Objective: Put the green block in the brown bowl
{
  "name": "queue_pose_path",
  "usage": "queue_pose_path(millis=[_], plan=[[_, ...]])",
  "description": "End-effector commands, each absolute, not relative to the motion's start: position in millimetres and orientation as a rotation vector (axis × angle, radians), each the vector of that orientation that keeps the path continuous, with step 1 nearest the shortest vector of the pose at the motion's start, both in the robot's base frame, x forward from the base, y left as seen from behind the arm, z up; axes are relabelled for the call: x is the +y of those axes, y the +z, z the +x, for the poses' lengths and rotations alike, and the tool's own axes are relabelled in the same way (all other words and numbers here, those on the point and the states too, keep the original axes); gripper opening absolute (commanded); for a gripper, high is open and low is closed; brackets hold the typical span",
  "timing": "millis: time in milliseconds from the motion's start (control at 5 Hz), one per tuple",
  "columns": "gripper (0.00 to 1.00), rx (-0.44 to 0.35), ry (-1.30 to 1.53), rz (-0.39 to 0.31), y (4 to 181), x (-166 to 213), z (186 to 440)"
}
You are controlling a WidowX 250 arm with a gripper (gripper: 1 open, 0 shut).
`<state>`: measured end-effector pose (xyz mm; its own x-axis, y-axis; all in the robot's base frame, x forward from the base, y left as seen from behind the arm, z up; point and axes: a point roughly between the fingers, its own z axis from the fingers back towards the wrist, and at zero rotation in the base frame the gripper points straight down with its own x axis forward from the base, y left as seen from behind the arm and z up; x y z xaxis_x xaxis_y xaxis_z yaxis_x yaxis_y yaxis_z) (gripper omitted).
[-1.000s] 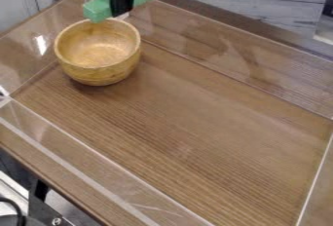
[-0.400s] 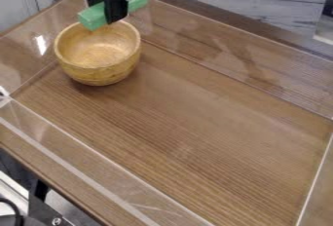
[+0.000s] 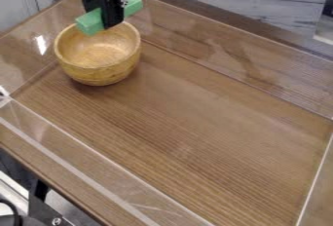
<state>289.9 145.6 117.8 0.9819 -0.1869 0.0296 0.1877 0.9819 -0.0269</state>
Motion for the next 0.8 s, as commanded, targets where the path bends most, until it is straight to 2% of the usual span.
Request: queue_pose_path(millis=[0, 600], plan=[[0.0, -0.042, -0.175, 0.004, 118.3, 156.2, 291.3], [0.0, -0.008, -0.165, 0.028, 84.7, 170.2, 291.6]])
